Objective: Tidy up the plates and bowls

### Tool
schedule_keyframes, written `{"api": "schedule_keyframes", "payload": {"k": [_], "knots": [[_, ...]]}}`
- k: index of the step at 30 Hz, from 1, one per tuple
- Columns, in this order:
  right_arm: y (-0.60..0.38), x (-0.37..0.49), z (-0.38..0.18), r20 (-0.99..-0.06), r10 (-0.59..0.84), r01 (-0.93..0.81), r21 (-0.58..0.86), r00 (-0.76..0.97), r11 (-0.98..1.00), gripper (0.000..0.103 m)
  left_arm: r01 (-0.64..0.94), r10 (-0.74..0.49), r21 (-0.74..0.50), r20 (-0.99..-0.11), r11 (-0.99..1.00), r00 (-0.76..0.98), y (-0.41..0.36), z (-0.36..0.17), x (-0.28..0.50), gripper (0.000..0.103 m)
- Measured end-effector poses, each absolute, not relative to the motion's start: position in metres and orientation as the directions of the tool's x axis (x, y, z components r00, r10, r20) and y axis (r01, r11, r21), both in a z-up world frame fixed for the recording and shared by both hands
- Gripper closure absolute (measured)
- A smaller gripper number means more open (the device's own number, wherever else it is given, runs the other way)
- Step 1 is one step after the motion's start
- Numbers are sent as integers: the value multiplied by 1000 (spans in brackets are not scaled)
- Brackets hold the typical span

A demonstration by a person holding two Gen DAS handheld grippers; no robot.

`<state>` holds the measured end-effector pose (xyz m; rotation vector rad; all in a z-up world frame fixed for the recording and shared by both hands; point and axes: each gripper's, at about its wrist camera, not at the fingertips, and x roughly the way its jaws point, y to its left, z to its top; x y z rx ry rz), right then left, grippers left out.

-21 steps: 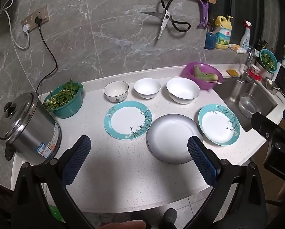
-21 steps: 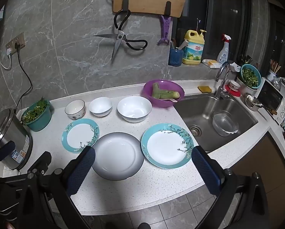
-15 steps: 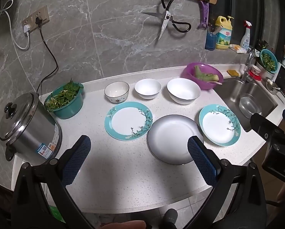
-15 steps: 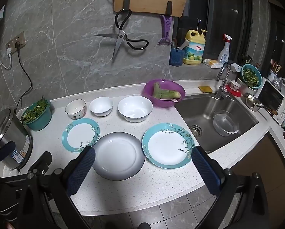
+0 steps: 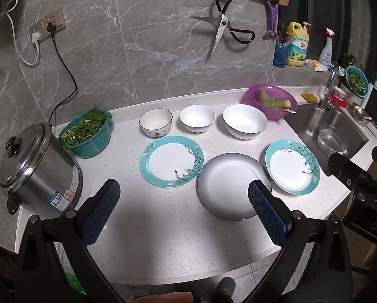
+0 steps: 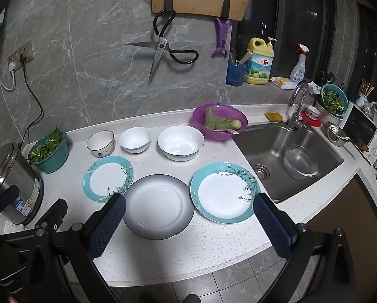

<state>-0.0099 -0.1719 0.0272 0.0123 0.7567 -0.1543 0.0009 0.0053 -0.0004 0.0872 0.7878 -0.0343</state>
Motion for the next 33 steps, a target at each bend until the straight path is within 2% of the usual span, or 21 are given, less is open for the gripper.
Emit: {"api": "schedule_keyframes", "payload": {"k": [33], "knots": [[-171, -1, 25, -690, -133, 144, -43, 711, 989, 0, 58, 9, 69, -715, 996, 699, 11, 0, 21, 0]]}}
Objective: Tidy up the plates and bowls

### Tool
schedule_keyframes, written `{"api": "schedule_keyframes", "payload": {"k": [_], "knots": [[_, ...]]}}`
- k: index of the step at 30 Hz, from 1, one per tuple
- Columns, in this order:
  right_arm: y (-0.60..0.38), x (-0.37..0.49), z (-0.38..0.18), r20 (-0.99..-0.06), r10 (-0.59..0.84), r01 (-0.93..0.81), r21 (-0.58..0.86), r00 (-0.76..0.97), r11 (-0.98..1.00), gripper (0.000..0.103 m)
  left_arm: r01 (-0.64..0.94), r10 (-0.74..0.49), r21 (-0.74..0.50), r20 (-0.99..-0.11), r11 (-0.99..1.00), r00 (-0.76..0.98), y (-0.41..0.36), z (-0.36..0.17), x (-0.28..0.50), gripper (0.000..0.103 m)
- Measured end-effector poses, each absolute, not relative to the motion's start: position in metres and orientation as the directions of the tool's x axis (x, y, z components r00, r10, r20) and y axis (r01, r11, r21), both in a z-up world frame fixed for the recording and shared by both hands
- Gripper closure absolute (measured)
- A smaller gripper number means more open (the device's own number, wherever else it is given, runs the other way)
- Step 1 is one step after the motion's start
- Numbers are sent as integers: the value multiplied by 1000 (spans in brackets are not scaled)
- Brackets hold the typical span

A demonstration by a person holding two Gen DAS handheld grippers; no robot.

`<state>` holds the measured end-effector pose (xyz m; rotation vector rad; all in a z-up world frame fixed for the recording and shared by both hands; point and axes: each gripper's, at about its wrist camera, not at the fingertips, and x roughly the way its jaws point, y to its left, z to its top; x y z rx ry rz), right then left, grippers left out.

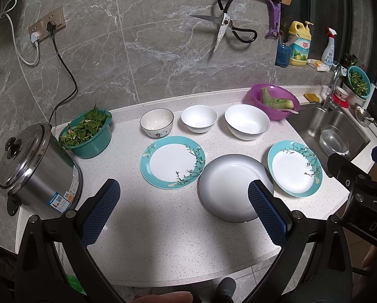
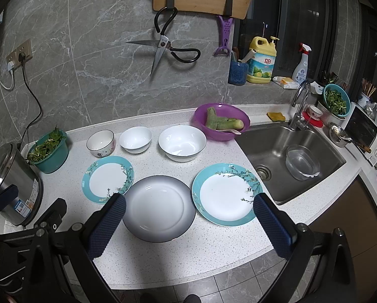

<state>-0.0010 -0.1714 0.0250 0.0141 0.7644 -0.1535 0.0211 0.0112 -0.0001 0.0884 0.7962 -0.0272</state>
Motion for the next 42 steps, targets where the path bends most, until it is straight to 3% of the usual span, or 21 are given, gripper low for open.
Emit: {"api": "schedule_keyframes", "payload": {"k": [42], "knots": [[-171, -2, 27, -693, -136, 144, -47, 708, 988, 0, 60, 7, 68, -718, 996, 696, 13, -7, 21, 0]]}}
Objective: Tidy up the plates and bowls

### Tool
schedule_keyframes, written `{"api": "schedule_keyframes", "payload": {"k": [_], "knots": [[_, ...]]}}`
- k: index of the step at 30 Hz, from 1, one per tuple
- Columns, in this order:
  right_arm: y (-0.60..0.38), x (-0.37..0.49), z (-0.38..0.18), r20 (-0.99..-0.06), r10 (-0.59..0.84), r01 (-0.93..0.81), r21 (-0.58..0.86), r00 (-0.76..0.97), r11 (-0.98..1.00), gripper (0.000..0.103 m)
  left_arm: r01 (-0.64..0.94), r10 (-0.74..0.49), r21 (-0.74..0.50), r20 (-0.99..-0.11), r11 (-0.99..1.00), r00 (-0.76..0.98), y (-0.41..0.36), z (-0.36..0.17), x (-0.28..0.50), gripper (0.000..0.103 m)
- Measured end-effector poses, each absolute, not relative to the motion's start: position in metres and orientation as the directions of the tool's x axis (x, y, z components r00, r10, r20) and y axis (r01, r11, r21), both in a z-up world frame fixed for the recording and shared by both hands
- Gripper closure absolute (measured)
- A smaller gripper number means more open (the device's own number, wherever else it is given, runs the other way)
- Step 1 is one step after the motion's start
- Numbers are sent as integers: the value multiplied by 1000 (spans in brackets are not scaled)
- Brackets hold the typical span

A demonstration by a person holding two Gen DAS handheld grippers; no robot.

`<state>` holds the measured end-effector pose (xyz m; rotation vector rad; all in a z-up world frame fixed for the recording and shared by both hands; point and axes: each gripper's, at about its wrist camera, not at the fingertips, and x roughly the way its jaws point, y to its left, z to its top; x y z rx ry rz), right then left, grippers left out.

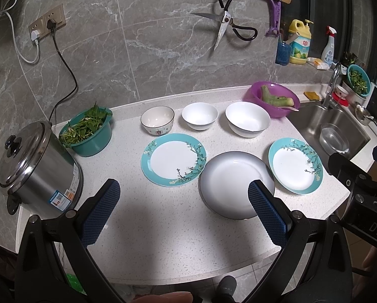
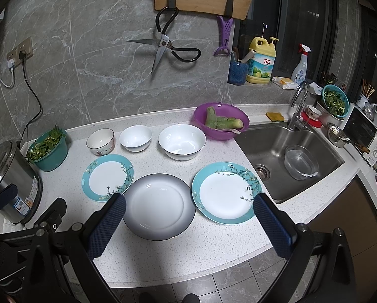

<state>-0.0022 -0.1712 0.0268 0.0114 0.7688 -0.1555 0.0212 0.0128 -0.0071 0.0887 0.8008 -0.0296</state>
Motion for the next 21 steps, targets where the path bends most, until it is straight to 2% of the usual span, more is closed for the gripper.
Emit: {"api": "schedule_keyframes", "payload": {"k": [15, 21], "knots": [[-153, 11, -6, -733, -167, 171, -71, 659, 983, 0, 80, -4, 63, -764, 995, 646, 36, -46, 39, 0], [-152, 19, -24, -769, -130, 157, -38, 626, 987, 0, 124, -50, 32, -797, 992, 602, 55, -92, 54, 0]]}}
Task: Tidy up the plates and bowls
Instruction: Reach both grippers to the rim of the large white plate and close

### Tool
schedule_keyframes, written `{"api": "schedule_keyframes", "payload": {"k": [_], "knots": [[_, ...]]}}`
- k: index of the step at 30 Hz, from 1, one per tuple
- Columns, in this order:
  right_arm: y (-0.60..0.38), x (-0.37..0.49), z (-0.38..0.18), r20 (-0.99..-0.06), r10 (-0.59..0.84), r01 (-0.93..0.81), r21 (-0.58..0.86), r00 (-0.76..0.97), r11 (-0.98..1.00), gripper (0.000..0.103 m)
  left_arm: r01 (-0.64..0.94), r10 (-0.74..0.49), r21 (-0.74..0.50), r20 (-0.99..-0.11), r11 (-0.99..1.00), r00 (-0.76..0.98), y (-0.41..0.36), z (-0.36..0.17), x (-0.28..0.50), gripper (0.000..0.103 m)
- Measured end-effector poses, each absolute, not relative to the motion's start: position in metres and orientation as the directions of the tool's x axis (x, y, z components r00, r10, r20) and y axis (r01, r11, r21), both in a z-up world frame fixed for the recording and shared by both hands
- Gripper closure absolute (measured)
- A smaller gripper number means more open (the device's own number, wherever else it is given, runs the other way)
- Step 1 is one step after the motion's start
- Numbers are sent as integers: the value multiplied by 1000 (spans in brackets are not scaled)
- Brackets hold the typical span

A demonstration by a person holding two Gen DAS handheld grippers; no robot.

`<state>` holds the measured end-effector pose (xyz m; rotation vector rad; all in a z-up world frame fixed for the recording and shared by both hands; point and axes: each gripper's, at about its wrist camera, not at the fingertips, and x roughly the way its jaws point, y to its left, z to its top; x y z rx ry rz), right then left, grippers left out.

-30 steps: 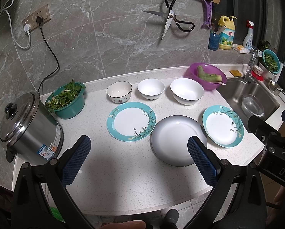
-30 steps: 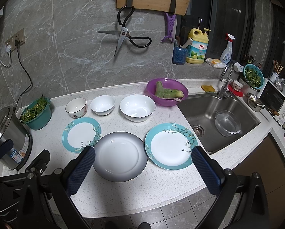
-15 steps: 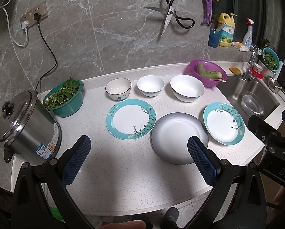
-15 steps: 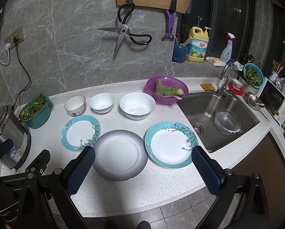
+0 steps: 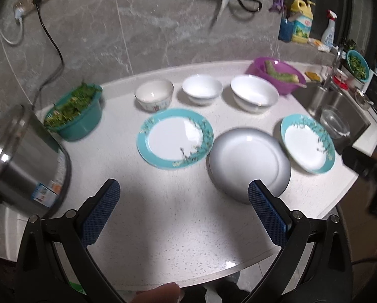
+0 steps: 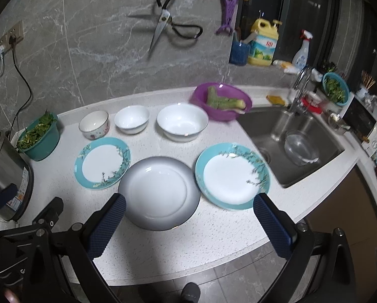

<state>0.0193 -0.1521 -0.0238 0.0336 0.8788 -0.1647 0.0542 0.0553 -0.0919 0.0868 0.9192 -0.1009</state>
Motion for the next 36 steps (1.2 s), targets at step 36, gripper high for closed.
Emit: {"api": "schedule_keyframes", "payload": {"k": [36], "knots": [[-295, 96, -242, -612, 621, 177, 767, 489, 617, 35, 143, -494, -474, -850, 869, 181, 4, -301, 224, 19]]}}
